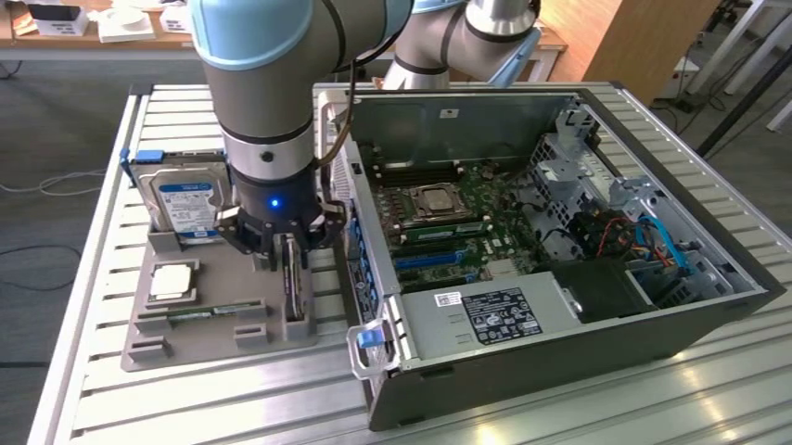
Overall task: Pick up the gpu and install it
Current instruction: 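Pick up the gpu and move the gpu toward the slot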
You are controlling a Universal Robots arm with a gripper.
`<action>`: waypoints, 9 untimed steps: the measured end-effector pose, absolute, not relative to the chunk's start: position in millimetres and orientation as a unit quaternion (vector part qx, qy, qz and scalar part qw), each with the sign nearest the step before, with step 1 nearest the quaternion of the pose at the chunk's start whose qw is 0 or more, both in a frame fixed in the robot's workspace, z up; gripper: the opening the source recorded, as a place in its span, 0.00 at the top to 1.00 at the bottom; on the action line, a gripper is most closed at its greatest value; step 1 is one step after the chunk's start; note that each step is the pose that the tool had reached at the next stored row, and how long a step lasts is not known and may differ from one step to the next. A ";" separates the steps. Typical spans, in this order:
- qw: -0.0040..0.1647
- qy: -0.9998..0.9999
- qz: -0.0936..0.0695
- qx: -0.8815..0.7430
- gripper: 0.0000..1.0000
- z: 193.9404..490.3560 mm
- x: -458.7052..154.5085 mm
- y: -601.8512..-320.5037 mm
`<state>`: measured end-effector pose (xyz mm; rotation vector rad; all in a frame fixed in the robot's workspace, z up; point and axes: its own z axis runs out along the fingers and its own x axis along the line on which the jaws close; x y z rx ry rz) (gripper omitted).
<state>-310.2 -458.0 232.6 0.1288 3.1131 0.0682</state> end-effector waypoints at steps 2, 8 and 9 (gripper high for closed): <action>0.013 0.999 0.022 0.041 0.57 232.2 -310.7 -457.9; 0.013 0.999 0.022 0.041 0.57 229.3 -311.0 -457.8; 0.013 0.999 0.022 0.041 0.57 229.2 -311.0 -457.9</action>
